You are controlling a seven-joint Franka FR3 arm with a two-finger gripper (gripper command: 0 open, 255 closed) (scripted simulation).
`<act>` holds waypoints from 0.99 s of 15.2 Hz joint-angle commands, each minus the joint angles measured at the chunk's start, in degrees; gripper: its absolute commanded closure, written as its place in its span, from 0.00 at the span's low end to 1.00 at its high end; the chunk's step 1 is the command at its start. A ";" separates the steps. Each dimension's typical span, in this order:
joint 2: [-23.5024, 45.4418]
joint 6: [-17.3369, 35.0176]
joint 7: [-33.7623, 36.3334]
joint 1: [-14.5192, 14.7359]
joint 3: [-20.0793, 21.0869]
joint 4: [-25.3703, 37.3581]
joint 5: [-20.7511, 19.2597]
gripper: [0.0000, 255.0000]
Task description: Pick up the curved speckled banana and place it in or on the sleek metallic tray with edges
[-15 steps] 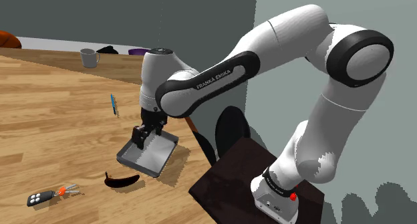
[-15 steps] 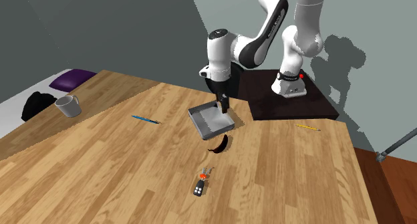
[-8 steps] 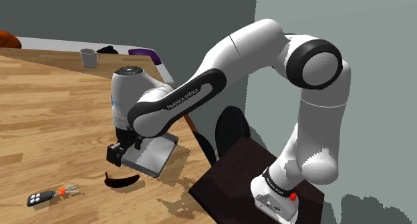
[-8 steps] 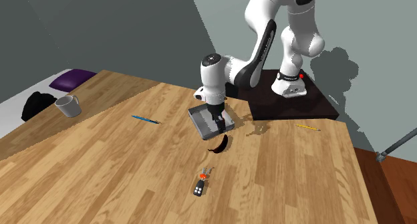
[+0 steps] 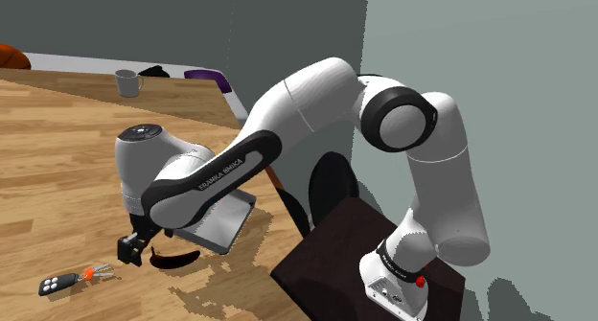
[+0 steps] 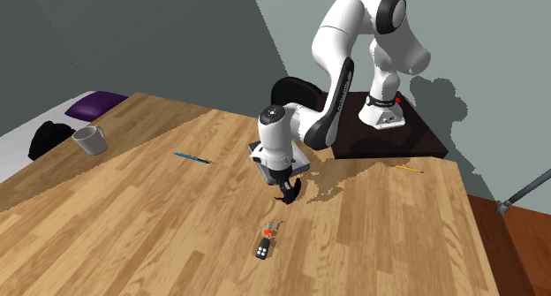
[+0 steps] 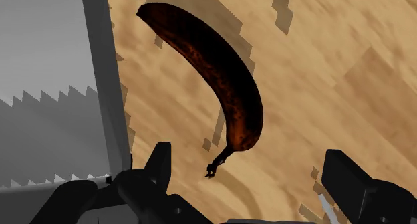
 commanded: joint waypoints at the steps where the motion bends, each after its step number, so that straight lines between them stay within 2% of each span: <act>1: 1.19 0.93 0.20 0.39 -0.21 0.26 -0.28 0.00; 6: 3.70 3.08 0.51 1.01 -0.73 0.62 -0.80 0.00; 14: 3.70 3.07 0.50 1.01 -0.73 0.64 -0.80 0.00; 15: 3.70 3.07 0.50 1.01 -0.73 0.64 -0.80 1.00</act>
